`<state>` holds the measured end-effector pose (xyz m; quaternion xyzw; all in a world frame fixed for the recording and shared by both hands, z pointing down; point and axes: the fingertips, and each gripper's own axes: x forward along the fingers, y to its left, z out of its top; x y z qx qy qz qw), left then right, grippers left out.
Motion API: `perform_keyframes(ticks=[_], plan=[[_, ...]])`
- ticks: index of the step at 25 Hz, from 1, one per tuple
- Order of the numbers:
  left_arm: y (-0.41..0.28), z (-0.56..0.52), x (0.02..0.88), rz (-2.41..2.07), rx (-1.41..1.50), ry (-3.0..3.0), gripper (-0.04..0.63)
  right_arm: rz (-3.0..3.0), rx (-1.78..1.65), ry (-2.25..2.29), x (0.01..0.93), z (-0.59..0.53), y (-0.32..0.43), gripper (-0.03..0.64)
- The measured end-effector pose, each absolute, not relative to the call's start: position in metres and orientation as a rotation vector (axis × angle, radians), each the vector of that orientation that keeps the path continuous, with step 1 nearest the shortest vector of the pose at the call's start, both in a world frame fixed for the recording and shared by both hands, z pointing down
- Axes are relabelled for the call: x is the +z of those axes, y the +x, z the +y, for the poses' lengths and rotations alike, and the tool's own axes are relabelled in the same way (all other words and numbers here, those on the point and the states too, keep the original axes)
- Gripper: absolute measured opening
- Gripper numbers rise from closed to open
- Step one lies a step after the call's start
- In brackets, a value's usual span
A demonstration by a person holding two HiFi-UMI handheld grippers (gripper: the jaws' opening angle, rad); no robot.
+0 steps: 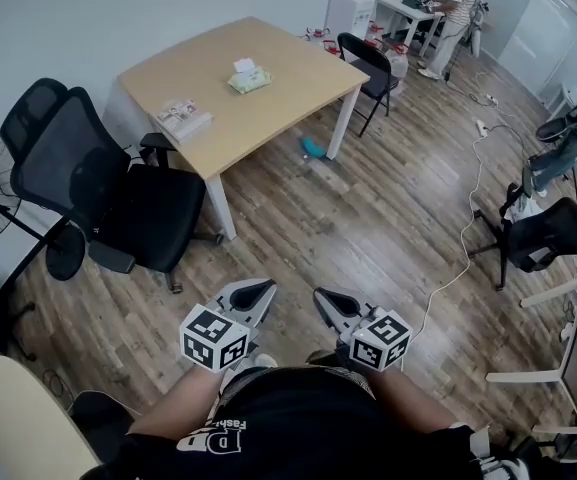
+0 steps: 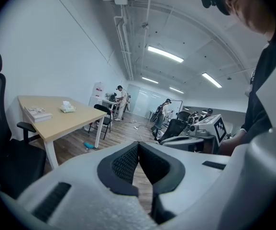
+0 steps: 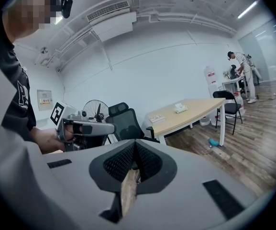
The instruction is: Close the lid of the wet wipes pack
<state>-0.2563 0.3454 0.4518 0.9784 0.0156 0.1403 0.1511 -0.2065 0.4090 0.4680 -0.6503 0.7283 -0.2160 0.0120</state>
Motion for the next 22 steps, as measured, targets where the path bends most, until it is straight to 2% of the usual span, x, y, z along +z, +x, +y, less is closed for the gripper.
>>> perform_keyframes(ticks=[10, 22], plan=[[-0.263, 0.305, 0.466, 0.016, 0.395, 2.780, 0.018, 2.274, -0.727, -2.036, 0.479, 0.373, -0.209, 0.005], [-0.207, 0.234, 0.476, -0.068, 0.415, 2.769, 0.018, 2.252, -0.698, -1.994, 0.483, 0.292, -0.134, 0.005]])
